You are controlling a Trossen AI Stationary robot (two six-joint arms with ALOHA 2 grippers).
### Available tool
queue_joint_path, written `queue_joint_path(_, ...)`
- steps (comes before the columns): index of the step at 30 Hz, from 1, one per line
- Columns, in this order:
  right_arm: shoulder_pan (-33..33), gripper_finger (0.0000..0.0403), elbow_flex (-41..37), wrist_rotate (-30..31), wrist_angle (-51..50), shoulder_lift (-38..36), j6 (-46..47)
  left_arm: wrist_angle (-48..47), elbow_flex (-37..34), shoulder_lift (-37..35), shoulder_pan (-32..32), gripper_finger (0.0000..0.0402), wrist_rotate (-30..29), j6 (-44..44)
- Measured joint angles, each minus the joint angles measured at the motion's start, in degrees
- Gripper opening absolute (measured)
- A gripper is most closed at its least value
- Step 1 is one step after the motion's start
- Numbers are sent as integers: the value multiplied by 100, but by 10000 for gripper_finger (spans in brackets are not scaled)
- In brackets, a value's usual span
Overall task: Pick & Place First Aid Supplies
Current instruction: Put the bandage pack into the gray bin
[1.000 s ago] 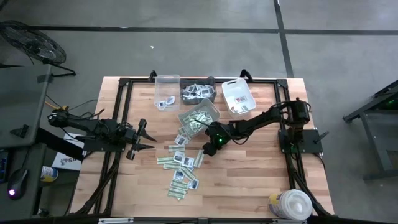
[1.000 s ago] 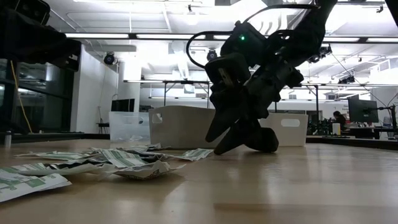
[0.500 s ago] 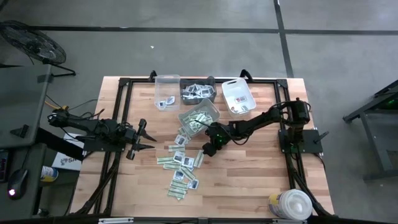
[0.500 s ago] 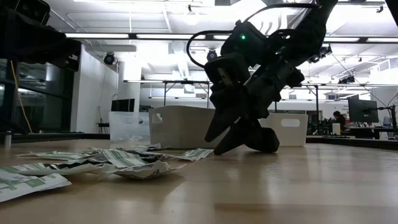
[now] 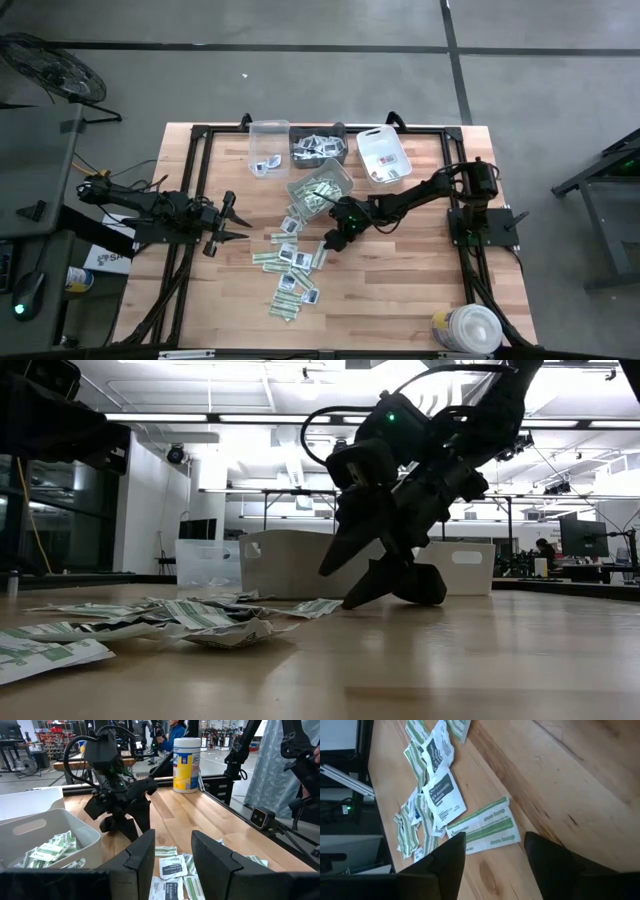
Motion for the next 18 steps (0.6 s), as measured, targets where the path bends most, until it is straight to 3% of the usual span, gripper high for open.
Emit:
queue_joint_path(13,48,200,551,-237,-84,483,102,0,0,1,2,128,0,2)
queue_joint_path(18,84,166,556,-11,-288,486,146,2,0,-1,1,128,0,0)
